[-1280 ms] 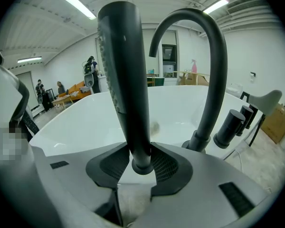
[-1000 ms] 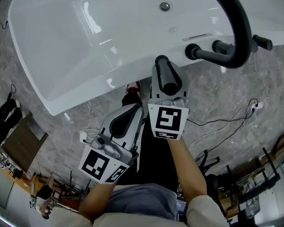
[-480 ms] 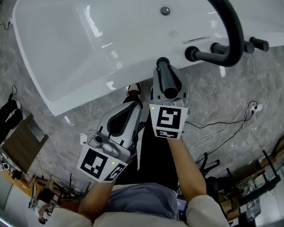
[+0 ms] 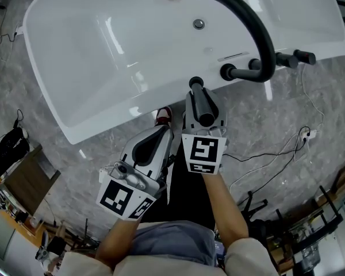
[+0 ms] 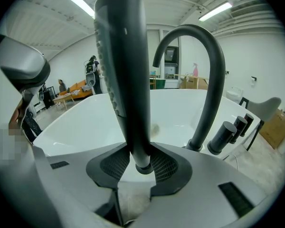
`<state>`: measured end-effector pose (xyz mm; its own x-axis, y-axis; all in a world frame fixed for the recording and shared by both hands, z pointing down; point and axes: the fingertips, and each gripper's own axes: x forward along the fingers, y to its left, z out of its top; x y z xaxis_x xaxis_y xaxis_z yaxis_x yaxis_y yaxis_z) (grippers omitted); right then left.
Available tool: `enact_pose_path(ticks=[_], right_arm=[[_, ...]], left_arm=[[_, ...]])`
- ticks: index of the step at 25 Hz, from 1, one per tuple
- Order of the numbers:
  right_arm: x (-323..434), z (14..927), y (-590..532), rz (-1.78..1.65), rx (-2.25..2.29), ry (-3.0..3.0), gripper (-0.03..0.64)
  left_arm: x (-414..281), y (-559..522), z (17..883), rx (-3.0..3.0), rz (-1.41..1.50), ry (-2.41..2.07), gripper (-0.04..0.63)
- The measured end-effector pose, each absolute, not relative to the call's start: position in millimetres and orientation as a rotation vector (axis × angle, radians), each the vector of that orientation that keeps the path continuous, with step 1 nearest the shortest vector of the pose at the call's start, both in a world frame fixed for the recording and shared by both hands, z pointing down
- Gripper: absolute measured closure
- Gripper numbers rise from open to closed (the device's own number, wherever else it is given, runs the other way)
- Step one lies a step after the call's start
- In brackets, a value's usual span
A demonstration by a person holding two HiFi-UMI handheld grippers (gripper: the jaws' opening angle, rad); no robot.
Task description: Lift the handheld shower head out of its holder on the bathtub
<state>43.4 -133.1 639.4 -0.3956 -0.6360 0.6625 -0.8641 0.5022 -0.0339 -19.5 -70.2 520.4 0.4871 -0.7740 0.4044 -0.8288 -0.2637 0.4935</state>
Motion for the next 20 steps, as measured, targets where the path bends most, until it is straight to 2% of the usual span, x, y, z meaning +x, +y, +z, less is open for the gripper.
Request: enact_pose_path(ticks=[20], right_arm=[[41,569,-116,0.458,1.243,-2.163,0.472]], left_arm=[[-31,-87,470,2.154,0.086,-1.307,0.591]])
